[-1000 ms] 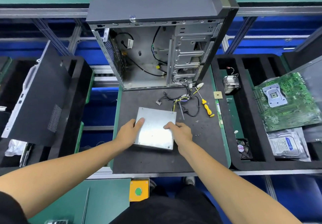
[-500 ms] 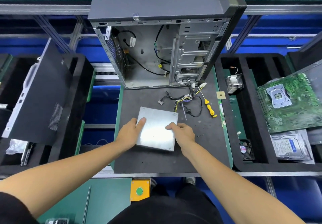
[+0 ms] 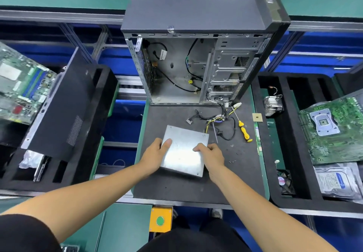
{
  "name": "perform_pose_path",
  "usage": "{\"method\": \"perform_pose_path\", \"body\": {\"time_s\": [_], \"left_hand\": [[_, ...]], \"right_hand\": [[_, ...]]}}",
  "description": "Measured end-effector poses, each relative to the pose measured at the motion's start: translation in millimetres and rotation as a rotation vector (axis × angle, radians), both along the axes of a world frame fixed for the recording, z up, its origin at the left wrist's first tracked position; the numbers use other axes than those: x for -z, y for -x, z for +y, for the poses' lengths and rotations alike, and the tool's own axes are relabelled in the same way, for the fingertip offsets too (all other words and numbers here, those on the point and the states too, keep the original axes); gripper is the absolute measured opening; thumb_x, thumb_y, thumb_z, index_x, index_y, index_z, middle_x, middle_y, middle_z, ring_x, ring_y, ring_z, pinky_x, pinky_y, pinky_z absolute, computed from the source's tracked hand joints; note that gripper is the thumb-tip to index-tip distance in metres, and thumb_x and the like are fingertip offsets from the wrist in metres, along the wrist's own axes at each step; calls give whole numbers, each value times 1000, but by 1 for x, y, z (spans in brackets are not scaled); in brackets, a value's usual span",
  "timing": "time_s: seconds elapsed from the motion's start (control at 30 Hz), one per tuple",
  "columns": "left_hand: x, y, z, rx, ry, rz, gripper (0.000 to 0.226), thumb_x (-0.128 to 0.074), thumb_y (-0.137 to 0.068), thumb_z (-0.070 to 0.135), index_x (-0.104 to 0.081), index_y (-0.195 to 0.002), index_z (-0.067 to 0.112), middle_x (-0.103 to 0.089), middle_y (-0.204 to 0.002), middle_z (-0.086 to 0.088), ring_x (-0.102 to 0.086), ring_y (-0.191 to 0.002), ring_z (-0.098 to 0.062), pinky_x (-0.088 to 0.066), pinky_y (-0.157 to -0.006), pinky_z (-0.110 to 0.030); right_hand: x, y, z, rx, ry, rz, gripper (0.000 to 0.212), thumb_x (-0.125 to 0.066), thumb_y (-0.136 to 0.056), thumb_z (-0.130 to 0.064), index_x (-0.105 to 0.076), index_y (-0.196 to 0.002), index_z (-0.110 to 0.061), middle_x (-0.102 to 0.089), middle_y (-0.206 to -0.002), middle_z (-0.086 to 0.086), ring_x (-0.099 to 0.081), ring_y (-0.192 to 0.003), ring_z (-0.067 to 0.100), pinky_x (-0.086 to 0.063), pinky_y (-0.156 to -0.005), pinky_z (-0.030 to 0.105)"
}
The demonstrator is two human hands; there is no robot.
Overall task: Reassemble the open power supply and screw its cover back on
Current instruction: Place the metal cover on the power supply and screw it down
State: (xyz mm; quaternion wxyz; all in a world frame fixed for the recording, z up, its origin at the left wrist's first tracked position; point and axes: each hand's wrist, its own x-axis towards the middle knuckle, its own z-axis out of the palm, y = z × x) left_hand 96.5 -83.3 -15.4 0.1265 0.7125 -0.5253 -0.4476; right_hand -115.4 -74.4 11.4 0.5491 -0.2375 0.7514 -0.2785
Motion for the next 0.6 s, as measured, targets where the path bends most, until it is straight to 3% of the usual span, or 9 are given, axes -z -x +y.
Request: {"method": "perform_pose_path", "body": {"time_s": [0.13, 0.3, 0.4, 0.5, 0.6], "left_hand": [[1, 4, 6, -33, 114, -63, 48, -35, -101, 67, -38, -80, 24, -50, -74, 6, -47, -66, -14, -37, -62, -36], [-1, 1, 0, 49, 94, -72, 46, -31, -100, 68, -33, -80, 27, -46, -83, 5, -47, -74, -18, -38, -68, -38], [-3, 0, -2, 31, 25, 50, 41, -34, -100, 66, -30, -81, 30, -39, -91, 4, -42, -83, -19, -38, -76, -37], [-3, 4, 0, -5, 40, 48, 42, -34, -101, 65, -30, -81, 29, -40, -90, 4, -43, -81, -19, -35, -70, -34], [-9, 7, 2, -34, 90, -26, 44, -35, -104, 61, -32, -78, 26, -44, -82, 4, -43, -72, -16, -32, -64, -37]], "right_hand": [[4, -3, 3, 16, 18, -7, 38, -74, -62, -43, -58, -88, -19, -60, -89, -1, -51, -77, 16, -34, -59, 31], [7, -14, 12, 70, 94, 15, 31, -69, -69, -44, -59, -90, -23, -63, -94, -1, -59, -86, 19, -48, -72, 37], [5, -18, 13, 61, 106, 24, 24, -67, -73, -43, -58, -88, -26, -62, -100, 2, -60, -90, 21, -49, -84, 43], [5, -18, 13, 73, 90, 21, 34, -65, -67, -47, -59, -92, -25, -61, -103, 1, -60, -94, 23, -50, -87, 44], [5, -18, 13, 121, 52, 0, 31, -70, -72, -42, -60, -96, -24, -63, -104, -1, -61, -95, 23, -52, -87, 44]]}}
